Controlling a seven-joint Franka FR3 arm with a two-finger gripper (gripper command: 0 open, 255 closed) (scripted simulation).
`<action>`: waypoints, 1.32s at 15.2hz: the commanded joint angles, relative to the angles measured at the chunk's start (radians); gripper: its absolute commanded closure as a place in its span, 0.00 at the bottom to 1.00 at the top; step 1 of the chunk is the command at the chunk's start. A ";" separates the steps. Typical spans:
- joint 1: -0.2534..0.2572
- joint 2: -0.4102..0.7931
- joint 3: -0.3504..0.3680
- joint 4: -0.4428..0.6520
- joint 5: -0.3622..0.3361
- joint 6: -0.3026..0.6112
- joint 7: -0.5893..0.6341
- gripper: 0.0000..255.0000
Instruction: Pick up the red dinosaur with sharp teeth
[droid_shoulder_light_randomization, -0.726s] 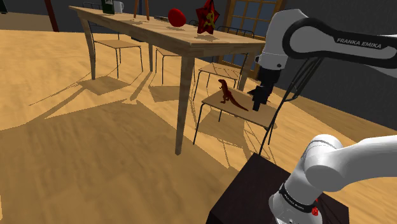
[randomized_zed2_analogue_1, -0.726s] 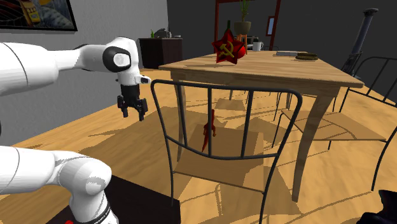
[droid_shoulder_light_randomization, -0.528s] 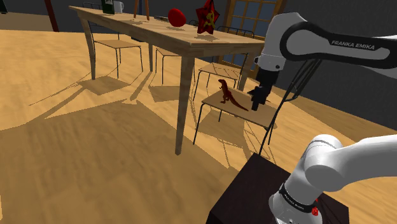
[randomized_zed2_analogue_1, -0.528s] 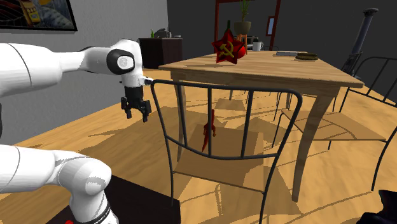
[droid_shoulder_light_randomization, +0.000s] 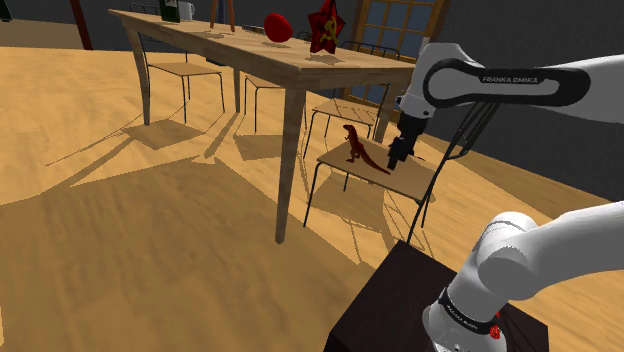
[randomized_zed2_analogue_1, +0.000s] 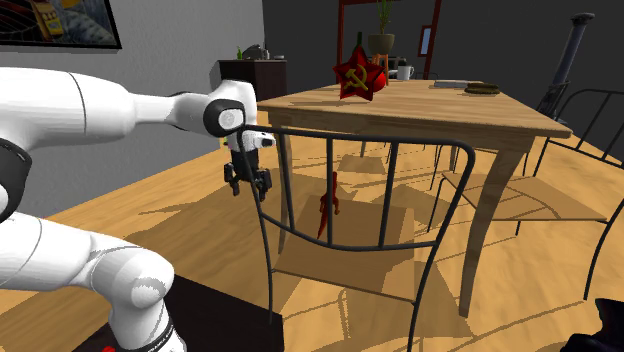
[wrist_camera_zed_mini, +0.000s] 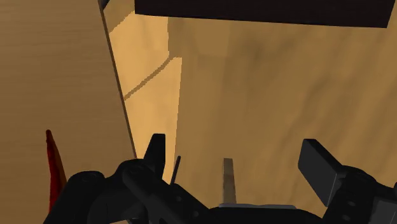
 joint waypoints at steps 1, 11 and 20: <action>-0.003 0.045 -0.041 0.005 -0.010 0.066 -0.040 0.00; 0.025 0.338 -0.265 0.120 0.056 0.348 -0.292 0.00; 0.068 0.651 -0.423 0.302 0.332 0.483 -0.595 0.00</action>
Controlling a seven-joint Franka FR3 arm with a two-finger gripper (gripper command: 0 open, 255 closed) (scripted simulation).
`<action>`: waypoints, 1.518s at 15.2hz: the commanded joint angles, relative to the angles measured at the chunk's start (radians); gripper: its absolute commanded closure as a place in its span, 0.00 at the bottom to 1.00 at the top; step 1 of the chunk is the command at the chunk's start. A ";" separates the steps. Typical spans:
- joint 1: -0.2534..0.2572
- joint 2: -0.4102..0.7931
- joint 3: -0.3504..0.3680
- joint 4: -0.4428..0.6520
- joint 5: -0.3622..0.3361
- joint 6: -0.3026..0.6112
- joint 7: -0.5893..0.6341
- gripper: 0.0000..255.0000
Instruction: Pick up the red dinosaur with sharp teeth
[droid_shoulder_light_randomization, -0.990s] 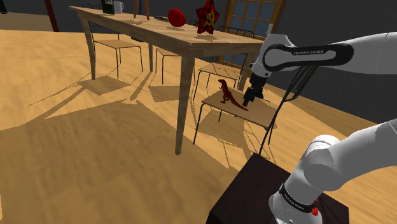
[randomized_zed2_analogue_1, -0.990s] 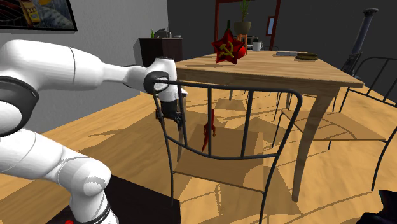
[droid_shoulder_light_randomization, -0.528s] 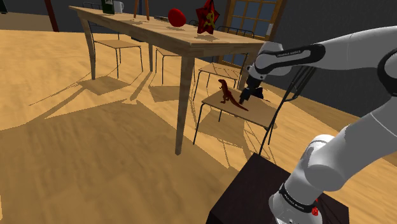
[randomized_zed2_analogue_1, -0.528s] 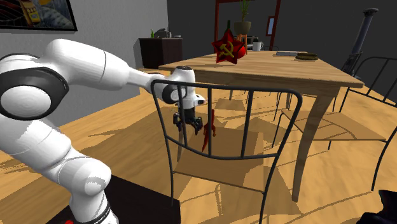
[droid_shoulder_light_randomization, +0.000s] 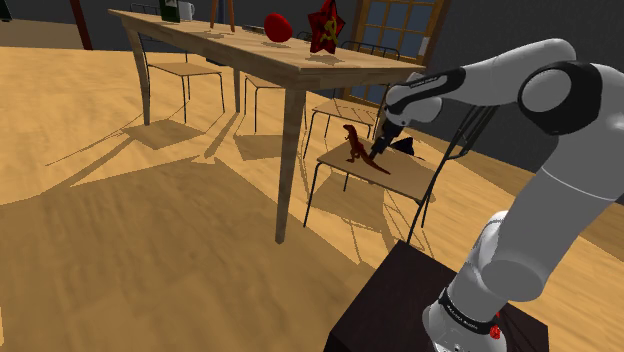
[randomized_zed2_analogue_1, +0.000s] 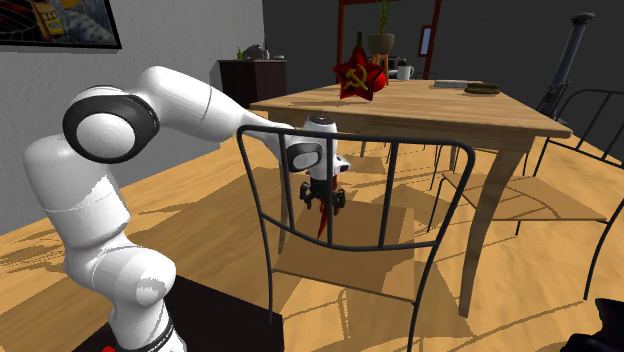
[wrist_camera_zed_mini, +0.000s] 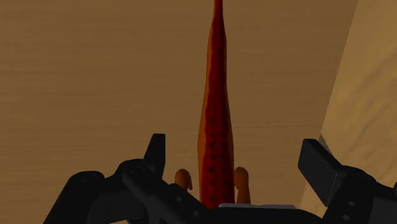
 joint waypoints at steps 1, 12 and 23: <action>-0.001 0.030 -0.008 0.003 0.033 0.022 -0.033 0.00; 0.000 0.074 -0.008 -0.034 0.084 0.089 -0.075 1.00; -0.001 0.034 -0.008 -0.001 0.038 0.029 -0.037 1.00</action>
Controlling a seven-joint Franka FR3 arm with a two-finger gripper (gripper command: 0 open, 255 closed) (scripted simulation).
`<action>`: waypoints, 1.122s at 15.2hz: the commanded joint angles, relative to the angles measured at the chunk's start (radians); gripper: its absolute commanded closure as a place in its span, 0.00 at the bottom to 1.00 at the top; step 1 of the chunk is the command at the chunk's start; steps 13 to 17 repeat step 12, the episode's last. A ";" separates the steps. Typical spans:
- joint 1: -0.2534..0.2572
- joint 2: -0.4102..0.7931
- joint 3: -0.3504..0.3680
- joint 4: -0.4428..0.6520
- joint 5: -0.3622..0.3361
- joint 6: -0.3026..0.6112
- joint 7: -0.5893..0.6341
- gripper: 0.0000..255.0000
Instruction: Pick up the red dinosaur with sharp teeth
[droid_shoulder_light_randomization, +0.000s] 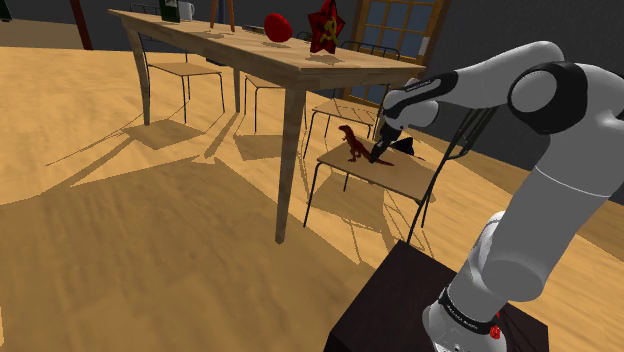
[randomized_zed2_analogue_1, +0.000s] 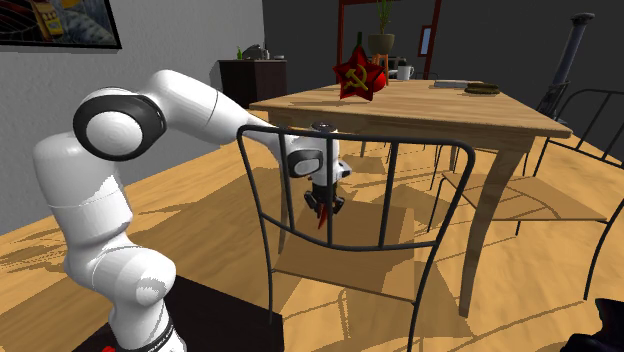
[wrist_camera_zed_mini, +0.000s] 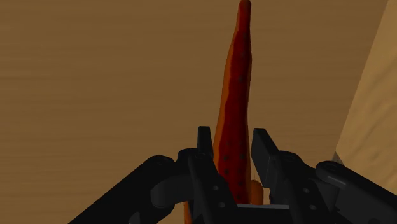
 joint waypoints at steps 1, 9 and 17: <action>0.001 -0.017 0.002 0.013 -0.019 -0.024 0.018 1.00; 0.000 -0.065 0.009 0.079 -0.071 -0.123 0.067 1.00; -0.001 -0.071 0.011 0.089 -0.076 -0.137 0.072 1.00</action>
